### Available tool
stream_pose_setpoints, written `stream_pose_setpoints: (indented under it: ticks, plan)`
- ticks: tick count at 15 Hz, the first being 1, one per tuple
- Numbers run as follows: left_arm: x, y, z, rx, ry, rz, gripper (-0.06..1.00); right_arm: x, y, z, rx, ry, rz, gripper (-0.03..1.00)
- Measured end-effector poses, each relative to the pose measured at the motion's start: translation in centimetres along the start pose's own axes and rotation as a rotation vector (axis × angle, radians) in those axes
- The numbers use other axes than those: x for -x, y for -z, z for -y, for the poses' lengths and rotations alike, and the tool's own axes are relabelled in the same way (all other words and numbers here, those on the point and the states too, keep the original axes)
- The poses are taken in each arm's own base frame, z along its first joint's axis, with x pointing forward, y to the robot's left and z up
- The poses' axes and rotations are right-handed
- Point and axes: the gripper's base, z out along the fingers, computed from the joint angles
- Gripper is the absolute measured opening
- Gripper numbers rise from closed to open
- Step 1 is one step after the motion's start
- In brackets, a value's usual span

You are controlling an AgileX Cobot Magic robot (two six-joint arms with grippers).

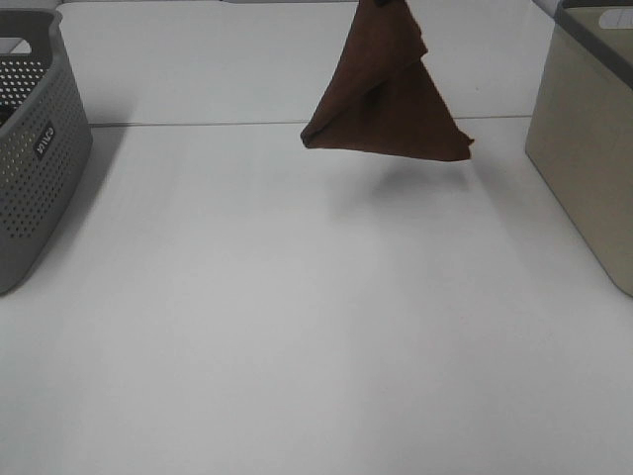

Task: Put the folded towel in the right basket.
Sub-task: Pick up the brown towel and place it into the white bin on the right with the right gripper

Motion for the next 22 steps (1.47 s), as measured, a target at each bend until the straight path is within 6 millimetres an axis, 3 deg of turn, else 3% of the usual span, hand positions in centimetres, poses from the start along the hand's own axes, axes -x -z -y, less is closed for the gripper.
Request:
stream_pose_setpoints:
  ticks: [1, 2, 3, 6, 12, 15, 17, 22]
  plan:
    - [0.0, 0.0, 0.0, 0.0, 0.0, 0.0, 0.97, 0.2, 3.8, 0.8, -0.064, 0.0, 0.032, 0.03]
    - [0.0, 0.0, 0.0, 0.0, 0.0, 0.0, 0.97, 0.2, 3.8, 0.8, -0.064, 0.0, 0.032, 0.03]
    - [0.0, 0.0, 0.0, 0.0, 0.0, 0.0, 0.97, -0.2, 8.0, 3.0, -0.139, -0.051, 0.079, 0.03]
    - [0.0, 0.0, 0.0, 0.0, 0.0, 0.0, 0.97, -1.3, 14.3, 6.4, -0.26, -0.13, 0.168, 0.03]
    - [0.0, 0.0, 0.0, 0.0, 0.0, 0.0, 0.97, -4.8, 22.3, 11.8, -0.452, -0.298, 0.259, 0.03]
    - [0.0, 0.0, 0.0, 0.0, 0.0, 0.0, 0.97, -6.5, 23.7, 14.0, -0.569, -0.358, 0.217, 0.03]
    - [0.0, 0.0, 0.0, 0.0, 0.0, 0.0, 0.97, -7.3, 23.2, 15.5, -0.645, -0.388, 0.155, 0.03]
    - [0.0, 0.0, 0.0, 0.0, 0.0, 0.0, 0.97, -9.6, 18.3, 19.7, -0.605, -0.479, 0.013, 0.03]
